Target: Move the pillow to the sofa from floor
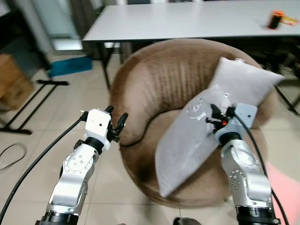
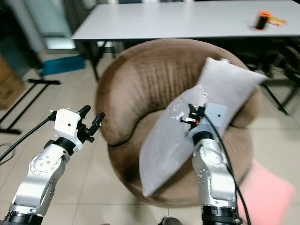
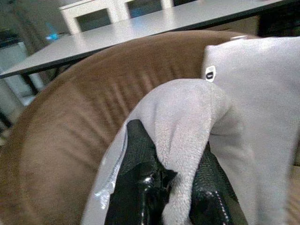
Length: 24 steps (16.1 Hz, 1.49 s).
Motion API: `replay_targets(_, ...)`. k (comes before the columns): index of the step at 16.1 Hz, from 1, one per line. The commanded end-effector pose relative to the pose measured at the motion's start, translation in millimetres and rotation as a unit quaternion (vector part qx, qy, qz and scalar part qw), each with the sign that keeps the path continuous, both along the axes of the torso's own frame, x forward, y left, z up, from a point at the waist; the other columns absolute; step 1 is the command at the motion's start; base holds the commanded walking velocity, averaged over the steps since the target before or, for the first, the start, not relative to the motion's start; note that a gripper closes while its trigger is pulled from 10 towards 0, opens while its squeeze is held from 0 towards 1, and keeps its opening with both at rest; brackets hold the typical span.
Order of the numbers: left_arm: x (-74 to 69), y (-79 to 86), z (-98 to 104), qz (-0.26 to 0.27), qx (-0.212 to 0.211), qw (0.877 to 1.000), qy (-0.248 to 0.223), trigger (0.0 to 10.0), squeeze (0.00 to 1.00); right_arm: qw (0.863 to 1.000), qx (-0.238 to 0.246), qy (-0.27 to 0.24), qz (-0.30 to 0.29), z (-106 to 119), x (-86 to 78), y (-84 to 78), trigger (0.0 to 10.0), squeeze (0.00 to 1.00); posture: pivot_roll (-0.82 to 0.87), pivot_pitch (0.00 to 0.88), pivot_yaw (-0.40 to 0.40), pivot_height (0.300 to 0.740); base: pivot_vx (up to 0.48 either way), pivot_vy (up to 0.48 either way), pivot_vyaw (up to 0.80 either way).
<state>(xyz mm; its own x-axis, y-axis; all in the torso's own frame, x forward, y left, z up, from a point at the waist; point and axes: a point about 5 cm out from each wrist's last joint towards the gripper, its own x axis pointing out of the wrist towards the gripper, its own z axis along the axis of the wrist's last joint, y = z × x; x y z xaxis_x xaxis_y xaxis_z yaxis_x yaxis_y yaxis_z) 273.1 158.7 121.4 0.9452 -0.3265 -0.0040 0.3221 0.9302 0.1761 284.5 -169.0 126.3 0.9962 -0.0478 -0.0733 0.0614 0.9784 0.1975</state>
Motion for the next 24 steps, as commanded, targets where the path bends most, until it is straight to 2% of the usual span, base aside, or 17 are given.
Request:
replay_targets(1,0.3,6.3,3.4,0.008,0.003,1.0,-0.007,10.0,0.0,0.999,-0.002,-0.031,0.022,15.1,3.0,8.0,10.0,0.0,-0.05,0.0,0.068,0.74,0.0,0.0,-0.69)
replay_targets(2,0.0,6.2,3.4,0.004,0.002,1.0,-0.007,10.0,0.0,0.998,-0.011,-0.034,0.057,15.8,2.9,15.6,10.0,0.0,-0.05,0.0,0.068,0.74,0.247,0.0,0.0)
replay_targets(5,-1.2,4.2,3.0,-0.005,-0.001,1.0,-0.005,10.0,0.0,0.994,-0.028,-0.037,0.099,15.7,1.3,27.8,10.0,0.0,-0.05,0.0,0.065,0.74,0.311,0.0,0.0)
replay_targets(9,-2.2,2.8,2.9,-0.01,-0.001,1.0,-0.005,10.0,0.0,0.988,-0.05,-0.04,0.143,16.7,1.9,36.6,10.0,0.0,-0.05,0.0,0.064,0.74,0.353,0.0,-0.51)
replay_targets(13,-4.3,1.2,2.7,-0.014,-0.001,1.0,-0.006,10.0,0.0,0.98,-0.065,-0.053,0.178,19.4,3.3,42.8,10.0,0.0,-0.04,0.0,0.057,0.74,0.334,0.0,0.0)
replay_targets(18,-13.1,-3.2,3.0,-0.052,0.011,0.999,-0.007,10.0,0.0,0.965,-0.069,-0.074,0.244,27.4,9.3,55.0,10.0,0.0,-0.03,0.0,0.049,0.74,0.0,0.0,0.0)
replay_targets(19,-17.6,-2.5,3.2,-0.07,0.003,0.998,-0.002,10.0,0.0,0.959,-0.066,-0.083,0.261,33.0,14.3,60.5,10.0,0.0,-0.03,0.0,0.045,0.74,0.0,0.0,0.0)
replay_targets(21,-21.3,-1.3,6.7,-0.09,-0.021,0.996,0.001,10.0,0.0,0.958,-0.058,-0.087,0.268,36.1,22.6,67.2,10.0,0.0,-0.03,0.0,0.04,0.74,0.0,0.0,0.0)
replay_targets(22,-25.7,-1.4,4.7,-0.115,-0.017,0.993,0.018,10.0,0.0,0.956,-0.042,-0.09,0.275,37.8,27.6,71.7,10.0,0.0,-0.02,0.0,0.037,0.74,0.0,0.0,0.0)
replay_targets(23,-32.8,-0.7,-0.1,-0.147,-0.01,0.988,0.047,10.0,0.0,0.954,0.004,-0.095,0.286,41.3,33.4,77.4,10.0,0.0,-0.02,0.0,0.035,0.74,0.0,0.0,0.0)
replay_targets(24,-35.9,-0.1,-1.7,-0.157,-0.014,0.986,0.058,10.0,0.0,0.949,0.028,-0.097,0.297,42.7,35.3,80.1,10.0,0.0,-0.01,0.0,0.033,0.74,0.0,0.0,0.0)
